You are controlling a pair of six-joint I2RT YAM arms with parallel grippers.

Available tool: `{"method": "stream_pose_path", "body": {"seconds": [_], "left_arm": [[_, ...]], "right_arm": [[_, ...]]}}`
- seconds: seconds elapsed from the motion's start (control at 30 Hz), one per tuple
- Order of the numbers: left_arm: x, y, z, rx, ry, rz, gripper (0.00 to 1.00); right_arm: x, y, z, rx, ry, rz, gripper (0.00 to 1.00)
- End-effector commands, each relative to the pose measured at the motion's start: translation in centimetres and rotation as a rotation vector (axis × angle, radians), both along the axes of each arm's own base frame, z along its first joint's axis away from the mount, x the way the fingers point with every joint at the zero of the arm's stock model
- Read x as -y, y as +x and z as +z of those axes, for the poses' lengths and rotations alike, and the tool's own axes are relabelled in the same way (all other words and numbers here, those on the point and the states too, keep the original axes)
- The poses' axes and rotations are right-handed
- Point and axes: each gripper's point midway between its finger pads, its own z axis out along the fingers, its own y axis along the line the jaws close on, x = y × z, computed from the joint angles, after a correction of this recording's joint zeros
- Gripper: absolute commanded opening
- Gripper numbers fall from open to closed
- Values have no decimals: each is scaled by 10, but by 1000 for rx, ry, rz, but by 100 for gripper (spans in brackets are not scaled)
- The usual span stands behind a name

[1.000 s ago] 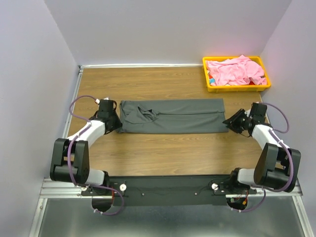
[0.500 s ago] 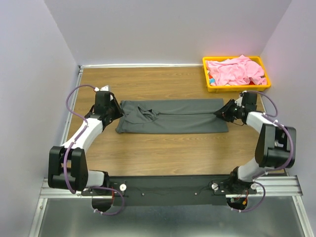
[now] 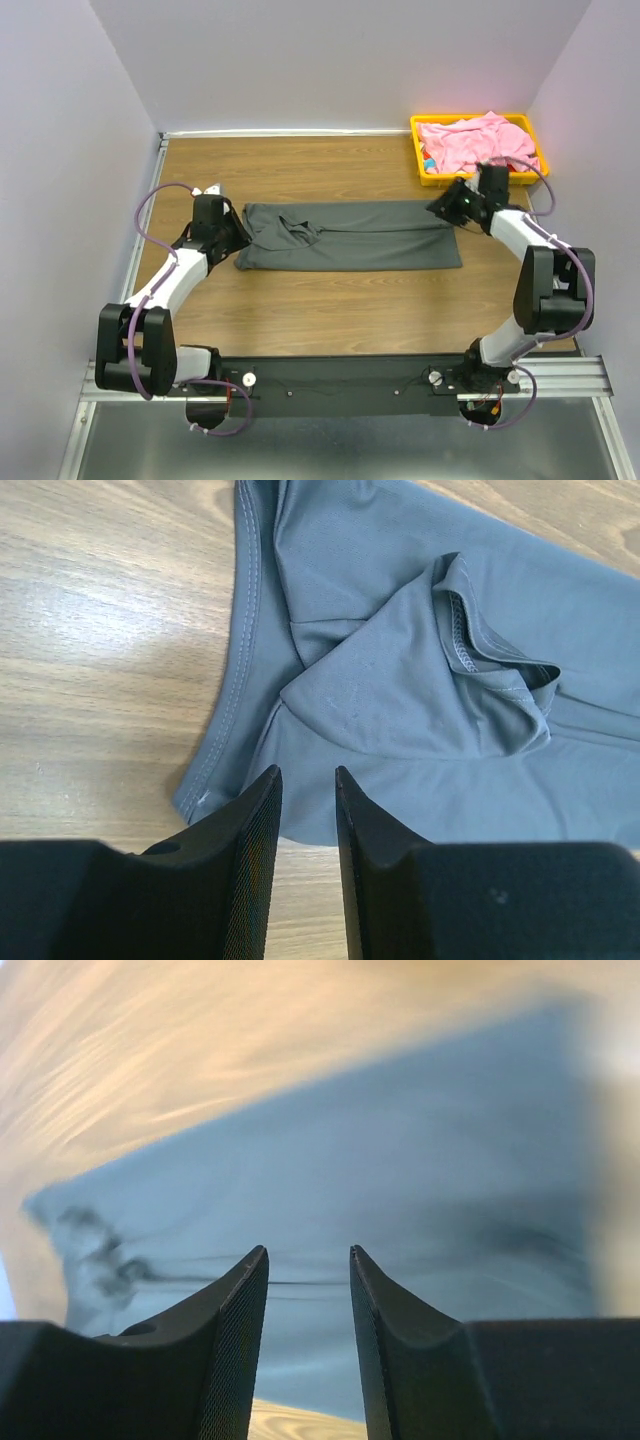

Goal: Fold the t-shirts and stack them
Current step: Fold the tshirt

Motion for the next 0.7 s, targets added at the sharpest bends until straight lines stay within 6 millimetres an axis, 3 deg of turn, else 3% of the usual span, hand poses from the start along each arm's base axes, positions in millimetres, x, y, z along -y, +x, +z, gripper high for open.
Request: {"method": "stream_pose_path", "body": {"seconds": [0.0, 0.07, 0.1, 0.17, 0.2, 0.27, 0.3, 0.33, 0.37, 0.43, 0.6, 0.67], "left_arm": [[13, 0, 5, 14, -25, -37, 36], [18, -1, 0, -4, -30, -51, 36], [22, 0, -1, 2, -30, -59, 36], [26, -1, -11, -23, -27, -66, 36], [27, -2, -16, -35, -25, -69, 35], [26, -4, -31, -79, -23, -63, 33], [26, -6, -36, -94, -20, -57, 33], [24, -8, -41, -108, -16, -50, 31], [24, -9, -48, -129, -17, -39, 30], [21, -14, -59, -156, -8, -27, 29], [16, -31, -82, -236, 9, 2, 27], [15, -37, -88, -253, 4, 10, 27]], "right_arm": [[-81, 12, 51, 178, -86, 291, 46], [-118, 10, 55, 202, -82, 402, 46], [-154, 6, 56, 219, -78, 506, 46], [-188, 1, 54, 230, -78, 593, 46], [-219, -11, 53, 239, -78, 669, 46], [-250, -12, 44, 247, -97, 734, 46], [-273, -22, 40, 248, -98, 783, 46], [-287, -21, 43, 269, -92, 798, 45], [-304, -29, 29, 246, -91, 835, 45], [-326, -30, 32, 269, -77, 870, 45], [-372, -47, -1, 222, -38, 950, 44], [-382, -46, -2, 225, -24, 952, 43]]}}
